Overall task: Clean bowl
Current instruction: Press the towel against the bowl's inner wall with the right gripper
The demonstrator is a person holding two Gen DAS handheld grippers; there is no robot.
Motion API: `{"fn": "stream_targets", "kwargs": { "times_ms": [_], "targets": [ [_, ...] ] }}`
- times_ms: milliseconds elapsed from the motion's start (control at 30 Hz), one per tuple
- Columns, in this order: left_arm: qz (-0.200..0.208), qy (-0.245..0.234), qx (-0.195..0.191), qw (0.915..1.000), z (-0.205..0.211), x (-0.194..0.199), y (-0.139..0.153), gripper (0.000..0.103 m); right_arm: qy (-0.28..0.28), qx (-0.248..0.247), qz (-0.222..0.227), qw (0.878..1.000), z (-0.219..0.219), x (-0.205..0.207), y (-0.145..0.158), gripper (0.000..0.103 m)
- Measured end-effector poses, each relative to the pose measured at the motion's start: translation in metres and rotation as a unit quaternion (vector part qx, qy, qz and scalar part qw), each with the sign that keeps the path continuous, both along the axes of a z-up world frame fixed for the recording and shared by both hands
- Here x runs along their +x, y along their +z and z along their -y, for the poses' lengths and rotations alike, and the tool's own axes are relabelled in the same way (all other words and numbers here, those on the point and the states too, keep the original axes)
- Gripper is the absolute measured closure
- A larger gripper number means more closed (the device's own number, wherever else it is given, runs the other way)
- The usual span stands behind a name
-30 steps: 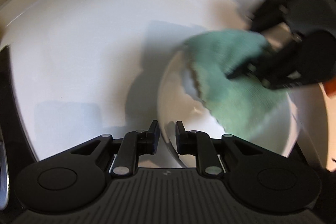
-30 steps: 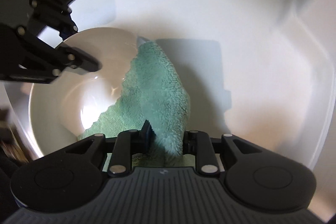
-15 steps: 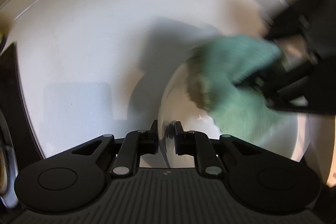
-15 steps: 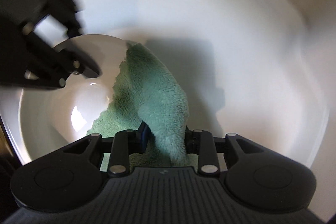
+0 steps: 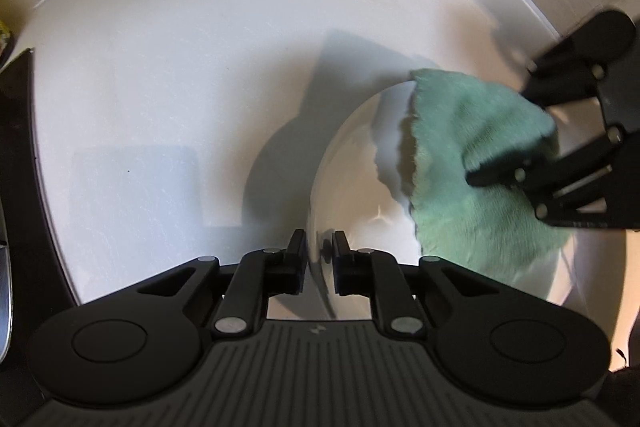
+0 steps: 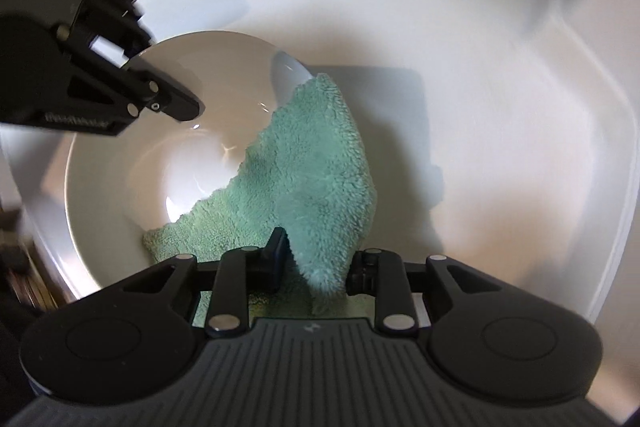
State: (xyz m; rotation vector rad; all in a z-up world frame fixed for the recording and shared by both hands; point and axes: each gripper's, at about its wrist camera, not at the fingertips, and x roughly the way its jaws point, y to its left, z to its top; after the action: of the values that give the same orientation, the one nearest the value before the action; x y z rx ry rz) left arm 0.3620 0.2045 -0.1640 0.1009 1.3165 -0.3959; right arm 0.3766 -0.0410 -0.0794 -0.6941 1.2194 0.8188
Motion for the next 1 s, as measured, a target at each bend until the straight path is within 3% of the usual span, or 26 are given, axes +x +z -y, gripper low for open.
{"fn": "stream_targets", "kwargs": {
  "times_ms": [67,167,233,300,400,600,767,933,1000],
  "targets": [
    [-0.005,-0.003,0.001,1.0,-0.014,0.014,-0.019,0.088,0.064,-0.007,0.01,0.998,-0.008,0.007,0.002,0.081],
    [-0.012,-0.023,0.023,0.9994,-0.005,0.019,-0.02,0.09,0.149,-0.011,0.028,0.988,-0.019,0.012,0.003,0.08],
    [-0.013,-0.044,0.041,0.9981,-0.001,0.019,-0.019,0.089,0.164,-0.022,0.03,0.986,-0.026,0.019,0.0,0.077],
    [-0.009,-0.058,0.047,0.9972,-0.001,0.017,-0.018,0.088,0.16,-0.034,0.035,0.986,-0.033,0.027,-0.001,0.077],
    [-0.006,-0.04,0.033,0.9986,-0.009,0.015,-0.017,0.09,0.129,-0.039,0.04,0.99,-0.036,0.034,-0.002,0.077],
    [0.011,0.046,-0.006,0.9989,-0.028,0.001,-0.015,0.093,-0.006,-0.006,0.012,1.0,-0.012,0.026,-0.004,0.079],
    [0.013,0.035,-0.019,0.9991,-0.02,-0.01,-0.018,0.094,-0.119,0.022,-0.013,0.993,0.008,0.019,-0.006,0.079],
    [0.002,0.006,-0.017,0.9998,-0.008,-0.01,-0.017,0.093,-0.048,0.0,0.003,0.999,-0.004,0.012,-0.003,0.079],
    [-0.002,-0.005,-0.005,1.0,-0.006,-0.007,-0.015,0.092,0.008,-0.007,0.017,1.0,-0.007,0.014,-0.002,0.079]
  ]
}}
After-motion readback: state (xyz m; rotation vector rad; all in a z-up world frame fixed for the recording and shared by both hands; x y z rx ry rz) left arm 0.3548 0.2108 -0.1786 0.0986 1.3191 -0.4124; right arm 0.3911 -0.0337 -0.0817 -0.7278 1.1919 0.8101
